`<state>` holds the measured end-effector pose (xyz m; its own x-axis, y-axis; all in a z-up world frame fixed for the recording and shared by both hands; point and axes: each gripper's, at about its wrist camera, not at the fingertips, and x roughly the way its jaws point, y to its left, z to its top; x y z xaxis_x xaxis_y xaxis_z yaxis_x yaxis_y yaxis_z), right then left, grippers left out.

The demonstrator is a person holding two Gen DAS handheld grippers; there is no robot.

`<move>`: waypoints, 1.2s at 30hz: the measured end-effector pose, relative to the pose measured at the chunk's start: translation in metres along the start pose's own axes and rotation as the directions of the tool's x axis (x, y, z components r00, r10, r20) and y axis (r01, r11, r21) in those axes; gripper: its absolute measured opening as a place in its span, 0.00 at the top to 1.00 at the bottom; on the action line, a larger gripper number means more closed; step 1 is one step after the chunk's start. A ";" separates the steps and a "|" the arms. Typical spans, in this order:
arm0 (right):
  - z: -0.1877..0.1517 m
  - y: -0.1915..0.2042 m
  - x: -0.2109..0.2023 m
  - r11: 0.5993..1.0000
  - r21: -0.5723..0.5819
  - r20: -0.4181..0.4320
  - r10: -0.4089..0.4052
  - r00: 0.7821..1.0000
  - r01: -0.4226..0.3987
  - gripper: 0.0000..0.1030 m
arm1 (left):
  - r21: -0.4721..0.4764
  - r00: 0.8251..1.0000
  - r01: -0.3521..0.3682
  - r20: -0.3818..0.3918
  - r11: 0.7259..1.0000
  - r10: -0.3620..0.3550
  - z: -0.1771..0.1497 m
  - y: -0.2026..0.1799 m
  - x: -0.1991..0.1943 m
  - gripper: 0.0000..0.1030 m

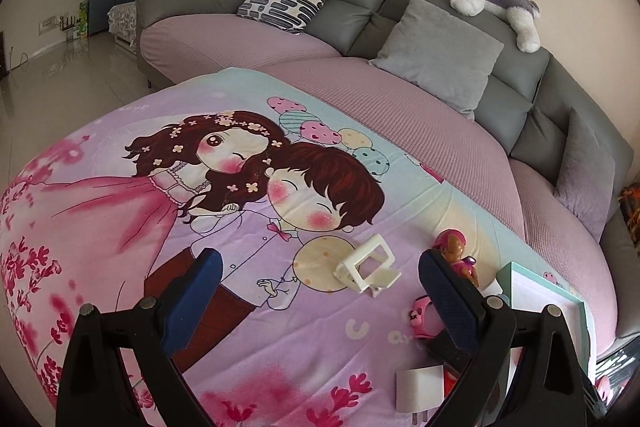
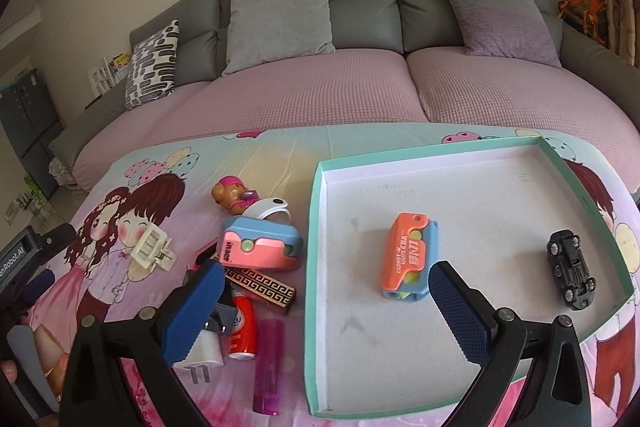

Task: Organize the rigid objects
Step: 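Move the left tool to the white phone stand and the right tool to the black charger, then grasp the white phone stand with the left tool while the right tool grasps the black charger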

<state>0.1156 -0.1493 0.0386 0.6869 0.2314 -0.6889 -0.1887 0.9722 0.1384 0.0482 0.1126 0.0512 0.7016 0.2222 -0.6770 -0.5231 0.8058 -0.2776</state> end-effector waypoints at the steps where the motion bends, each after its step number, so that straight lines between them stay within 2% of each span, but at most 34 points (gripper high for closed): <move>1: -0.001 0.007 0.002 1.000 -0.019 -0.007 0.006 1.000 -0.006 0.00 | -0.006 1.000 -0.006 -0.001 1.000 0.006 0.000 0.004 0.001 0.04; 7: -0.010 0.046 0.014 0.992 -0.094 -0.035 0.083 0.996 -0.086 0.00 | 0.010 0.998 -0.059 -0.018 0.998 0.060 -0.001 0.014 0.012 0.04; 13: -0.019 0.068 0.029 0.984 -0.125 -0.082 0.115 0.990 -0.124 0.00 | 0.006 0.997 -0.068 -0.041 0.998 0.068 -0.003 0.021 0.020 0.04; 18: -0.025 0.075 0.038 0.981 -0.156 -0.117 0.093 0.989 -0.111 0.14 | 0.026 0.992 -0.097 -0.078 0.995 0.099 -0.007 0.024 0.032 0.04; 26: -0.029 0.079 0.047 0.979 -0.183 -0.145 0.063 0.988 -0.089 0.29 | 0.051 0.989 -0.071 -0.127 0.996 0.077 -0.008 0.016 0.052 0.04; 31: -0.029 0.080 0.049 0.979 -0.176 -0.152 0.075 0.986 -0.101 0.38 | 0.091 0.985 0.002 -0.174 0.996 0.013 -0.007 -0.002 0.065 0.04; 33: -0.029 0.080 0.049 0.978 -0.172 -0.155 0.088 0.984 -0.115 0.43 | 0.109 0.981 0.022 -0.192 0.994 0.000 -0.008 -0.010 0.070 0.04; 36: -0.029 0.081 0.050 0.978 -0.172 -0.157 0.095 0.983 -0.122 0.45 | 0.138 0.977 0.043 -0.214 0.989 -0.013 -0.009 -0.022 0.078 0.04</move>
<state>0.1140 -0.0597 -0.0053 0.5471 0.3141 -0.7759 -0.3888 0.9162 0.0968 0.1101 0.1078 -0.0017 0.5881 0.0892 -0.8039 -0.4206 0.8826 -0.2098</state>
